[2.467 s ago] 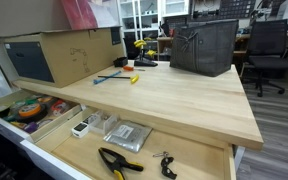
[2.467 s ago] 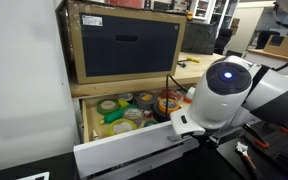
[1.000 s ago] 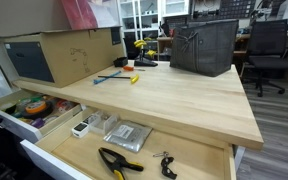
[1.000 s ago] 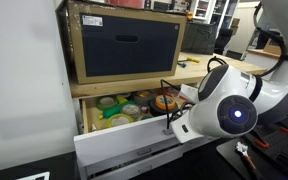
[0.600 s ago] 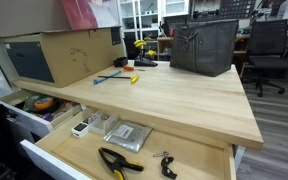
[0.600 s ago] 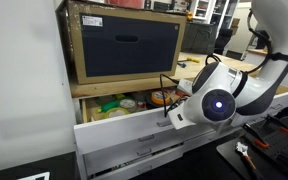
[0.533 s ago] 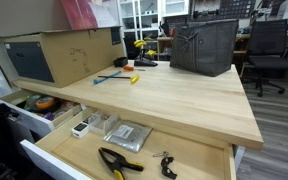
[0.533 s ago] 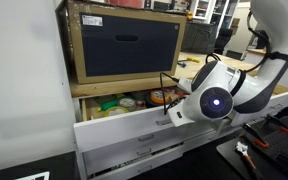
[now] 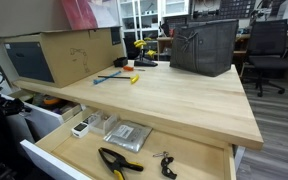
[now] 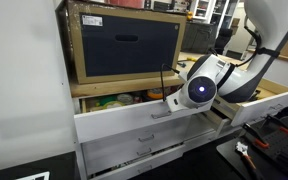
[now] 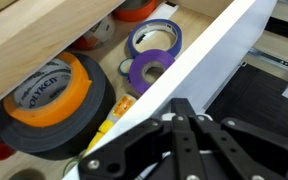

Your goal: Push the cardboard box forward and then close the top left drawer

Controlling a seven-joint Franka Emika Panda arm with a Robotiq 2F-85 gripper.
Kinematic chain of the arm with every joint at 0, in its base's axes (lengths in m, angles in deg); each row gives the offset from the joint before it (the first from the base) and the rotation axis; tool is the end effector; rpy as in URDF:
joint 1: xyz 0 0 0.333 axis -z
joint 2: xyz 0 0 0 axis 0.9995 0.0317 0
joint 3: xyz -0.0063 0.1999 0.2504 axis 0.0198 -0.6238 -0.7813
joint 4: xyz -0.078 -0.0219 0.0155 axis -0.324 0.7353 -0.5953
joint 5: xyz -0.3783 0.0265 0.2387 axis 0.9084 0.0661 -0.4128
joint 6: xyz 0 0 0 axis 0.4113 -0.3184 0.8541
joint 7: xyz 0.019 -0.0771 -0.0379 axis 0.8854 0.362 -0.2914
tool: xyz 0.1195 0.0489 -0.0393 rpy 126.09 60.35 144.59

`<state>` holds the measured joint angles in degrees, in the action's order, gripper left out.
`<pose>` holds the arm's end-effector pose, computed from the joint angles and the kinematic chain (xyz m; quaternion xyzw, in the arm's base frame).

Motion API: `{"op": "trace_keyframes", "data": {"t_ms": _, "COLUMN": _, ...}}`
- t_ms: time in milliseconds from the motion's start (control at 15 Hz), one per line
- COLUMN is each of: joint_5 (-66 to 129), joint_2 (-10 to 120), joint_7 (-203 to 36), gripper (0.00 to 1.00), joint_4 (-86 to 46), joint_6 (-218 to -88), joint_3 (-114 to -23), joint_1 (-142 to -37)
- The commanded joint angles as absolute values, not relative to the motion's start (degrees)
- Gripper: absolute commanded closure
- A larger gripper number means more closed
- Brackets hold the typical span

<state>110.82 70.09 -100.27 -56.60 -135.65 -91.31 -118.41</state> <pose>0.3696 0.3443 0.0421 0.3937 0.8072 -0.1086 0.4263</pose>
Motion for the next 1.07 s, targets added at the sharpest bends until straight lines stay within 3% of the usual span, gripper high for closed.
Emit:
{"op": "trace_keyframes", "data": {"t_ms": 0, "joint_5": 112.51, "joint_2": 70.71, "joint_7": -102.03, "gripper": 1.00, "joint_4": -54.77, "joint_6": -132.60, "joint_3": -91.39, "joint_1": -116.15}}
{"op": "trace_keyframes", "data": {"t_ms": 1000, "joint_5": 122.29, "joint_2": 70.89, "joint_7": -117.61, "gripper": 1.00, "joint_4": -55.01, "joint_6": -133.10, "joint_3": -89.69, "joint_1": -111.84}}
